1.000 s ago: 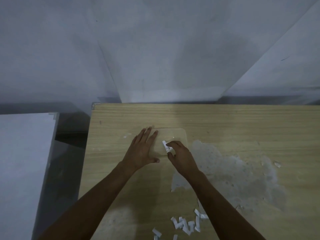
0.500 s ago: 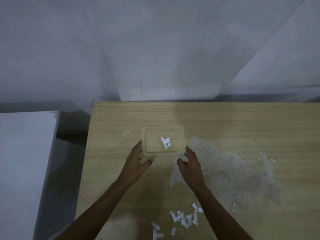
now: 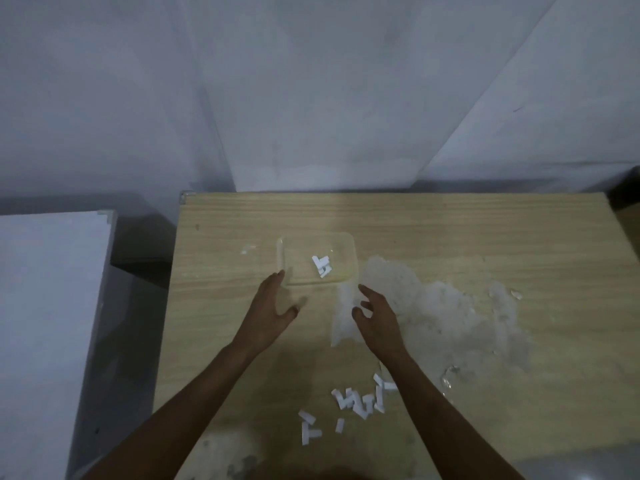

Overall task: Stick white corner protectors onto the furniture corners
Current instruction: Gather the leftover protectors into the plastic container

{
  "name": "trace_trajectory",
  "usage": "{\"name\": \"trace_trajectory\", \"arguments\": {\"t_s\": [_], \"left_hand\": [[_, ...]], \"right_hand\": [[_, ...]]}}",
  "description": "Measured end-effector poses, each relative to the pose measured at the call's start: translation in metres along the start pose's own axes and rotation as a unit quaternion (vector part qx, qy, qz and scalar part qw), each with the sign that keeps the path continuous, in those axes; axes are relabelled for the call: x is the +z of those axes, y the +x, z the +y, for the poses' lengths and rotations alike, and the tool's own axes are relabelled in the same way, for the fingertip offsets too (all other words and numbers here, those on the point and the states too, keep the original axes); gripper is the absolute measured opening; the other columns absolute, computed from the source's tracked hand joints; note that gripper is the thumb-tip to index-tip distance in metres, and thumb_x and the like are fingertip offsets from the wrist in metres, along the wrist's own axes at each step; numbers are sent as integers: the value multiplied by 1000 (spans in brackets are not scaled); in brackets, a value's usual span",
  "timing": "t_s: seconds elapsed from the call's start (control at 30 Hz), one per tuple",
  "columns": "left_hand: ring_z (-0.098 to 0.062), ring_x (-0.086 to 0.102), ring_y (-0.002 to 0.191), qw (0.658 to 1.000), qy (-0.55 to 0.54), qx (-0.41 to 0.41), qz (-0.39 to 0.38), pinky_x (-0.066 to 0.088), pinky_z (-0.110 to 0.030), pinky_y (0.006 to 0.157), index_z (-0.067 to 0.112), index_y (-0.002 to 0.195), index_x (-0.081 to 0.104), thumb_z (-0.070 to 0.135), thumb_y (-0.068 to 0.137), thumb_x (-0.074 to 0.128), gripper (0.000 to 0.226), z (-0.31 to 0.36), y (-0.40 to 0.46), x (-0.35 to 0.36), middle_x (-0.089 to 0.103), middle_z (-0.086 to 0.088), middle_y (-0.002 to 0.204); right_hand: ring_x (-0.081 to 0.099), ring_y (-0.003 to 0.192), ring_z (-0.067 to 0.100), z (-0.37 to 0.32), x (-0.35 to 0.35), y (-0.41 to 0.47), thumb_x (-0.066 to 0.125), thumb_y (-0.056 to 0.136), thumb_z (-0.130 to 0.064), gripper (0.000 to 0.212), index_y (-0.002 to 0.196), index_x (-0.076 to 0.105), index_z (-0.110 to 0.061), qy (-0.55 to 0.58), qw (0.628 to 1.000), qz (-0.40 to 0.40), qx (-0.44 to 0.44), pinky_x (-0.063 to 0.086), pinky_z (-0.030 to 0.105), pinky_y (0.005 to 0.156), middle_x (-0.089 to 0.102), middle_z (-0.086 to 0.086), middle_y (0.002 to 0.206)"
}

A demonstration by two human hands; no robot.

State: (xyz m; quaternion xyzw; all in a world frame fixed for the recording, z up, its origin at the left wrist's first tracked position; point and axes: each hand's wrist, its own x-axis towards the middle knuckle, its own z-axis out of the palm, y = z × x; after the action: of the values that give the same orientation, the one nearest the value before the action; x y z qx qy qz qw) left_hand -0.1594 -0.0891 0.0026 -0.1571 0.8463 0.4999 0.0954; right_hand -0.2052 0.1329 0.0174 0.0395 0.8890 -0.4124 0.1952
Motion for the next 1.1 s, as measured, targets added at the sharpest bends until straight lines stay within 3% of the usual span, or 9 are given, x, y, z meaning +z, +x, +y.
{"name": "trace_trajectory", "arguments": {"t_s": [0.13,0.27,0.4,0.53,0.63,0.83,1.0,1.1], "left_hand": [[-23,45,128,998,41,41,-1,44,-43,102,9,138,45,15,85,69,59,-11,-39,9,43,-8,141],[-22,49,123,993,92,57,-39,43,-30,99,11,132,53,19,85,70,51,-37,-92,35,47,-6,135],[-15,41,126,985,138,19,-104,34,-17,96,20,139,46,34,83,71,62,-58,-145,68,39,-1,142],[-16,31,132,962,216,-55,-158,38,-23,100,25,147,28,34,78,71,81,-64,-178,93,20,2,148],[-13,35,129,965,210,-71,-142,39,-19,95,23,148,25,22,84,64,75,-67,-190,102,21,1,149],[-6,38,123,983,149,-45,-93,28,-8,93,16,142,40,8,89,59,57,-67,-188,110,35,-2,145],[-11,41,125,986,137,-19,-95,25,-4,94,14,139,43,10,93,54,47,-65,-181,121,38,-1,140],[-12,44,119,987,124,12,-98,25,-3,88,9,134,46,12,96,52,38,-57,-169,129,45,-8,135]], "right_hand": [[55,104,9,28,-13,-41,59,93,-15,39,131,53,-20,-13,1000,-6,-6,44,19,84,53,3,132],[57,109,16,74,-20,-90,64,90,-13,42,130,53,-16,-52,998,-36,-15,49,28,90,54,7,128],[50,119,17,113,-16,-120,71,85,-13,66,143,39,-15,-147,981,-104,-64,48,26,94,41,8,138],[45,123,20,136,-6,-124,74,81,-11,86,150,22,-17,-193,971,-130,-49,41,18,92,32,7,142],[50,115,21,144,2,-117,70,81,-9,80,149,28,-15,-205,972,-108,-47,44,19,88,36,9,138],[57,107,21,141,20,-111,67,81,1,64,140,45,-13,-169,978,-110,-48,41,14,76,43,10,131],[53,98,12,130,41,-125,62,82,-9,63,142,42,-15,-160,974,-148,-57,40,12,78,42,5,133],[56,107,21,131,48,-133,68,81,-15,60,137,48,-8,-163,972,-142,-91,44,17,86,47,12,131]]}}
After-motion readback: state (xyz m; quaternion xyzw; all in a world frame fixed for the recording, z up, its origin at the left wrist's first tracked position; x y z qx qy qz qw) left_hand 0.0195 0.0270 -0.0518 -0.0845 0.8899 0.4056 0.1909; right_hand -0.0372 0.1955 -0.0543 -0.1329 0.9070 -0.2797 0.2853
